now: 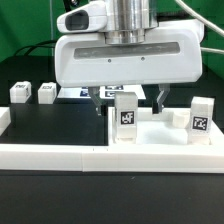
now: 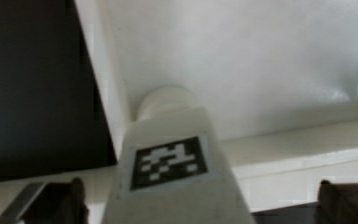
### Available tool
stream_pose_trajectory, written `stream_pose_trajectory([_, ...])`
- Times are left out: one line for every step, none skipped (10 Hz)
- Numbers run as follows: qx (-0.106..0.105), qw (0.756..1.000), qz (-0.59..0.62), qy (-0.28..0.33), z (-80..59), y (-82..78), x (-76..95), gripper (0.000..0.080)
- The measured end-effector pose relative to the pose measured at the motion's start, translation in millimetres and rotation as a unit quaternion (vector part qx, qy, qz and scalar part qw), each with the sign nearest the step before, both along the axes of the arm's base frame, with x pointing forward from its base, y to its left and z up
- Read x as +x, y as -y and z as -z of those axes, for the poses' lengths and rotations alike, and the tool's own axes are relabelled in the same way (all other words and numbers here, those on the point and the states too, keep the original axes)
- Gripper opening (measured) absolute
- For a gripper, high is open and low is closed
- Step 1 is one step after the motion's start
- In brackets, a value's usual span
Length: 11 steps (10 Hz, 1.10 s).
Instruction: Assemble square table
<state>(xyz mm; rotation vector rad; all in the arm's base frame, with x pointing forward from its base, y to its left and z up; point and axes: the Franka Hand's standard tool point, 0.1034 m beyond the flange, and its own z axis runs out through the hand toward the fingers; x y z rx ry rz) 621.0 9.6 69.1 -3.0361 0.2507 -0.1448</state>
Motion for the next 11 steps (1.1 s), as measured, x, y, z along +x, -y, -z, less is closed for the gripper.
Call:
stream_pose_trajectory([0.001,1.0,0.006,-0.001,0.2,-0.2,-0.1,0.0514])
stream_pose_trajectory([0.005,0.999,0.043,-0.004,0.4,-0.4,-0.2,0.0344])
stream_pose_trajectory([0.007,0.997,0.075,-0.007,1.0,2.3,-0.8,0.0344])
stream_pose_trajectory([0.011,0.993,0.119,-0.011,1.4,2.3,-0.8,0.0291])
stream_pose_trajectory([0.015,0.988,0.15,-0.013,1.4,2.6,-0.7,0.0291])
stream_pose_trajectory([0.024,0.974,0.225,-0.018,1.2,3.0,0.3,0.0291])
stream_pose_trajectory([0.032,0.952,0.304,-0.024,1.1,3.3,1.0,0.0291])
stream_pose_trajectory([0.042,0.923,0.381,-0.033,1.3,3.4,1.3,0.0291])
stream_pose_trajectory([0.058,0.874,0.48,-0.051,1.8,2.6,1.5,0.0291])
stream_pose_trajectory([0.075,0.813,0.572,-0.078,3.5,0.7,2.7,0.0291])
stream_pose_trajectory([0.086,0.784,0.608,-0.088,3.8,1.8,3.6,0.0291])
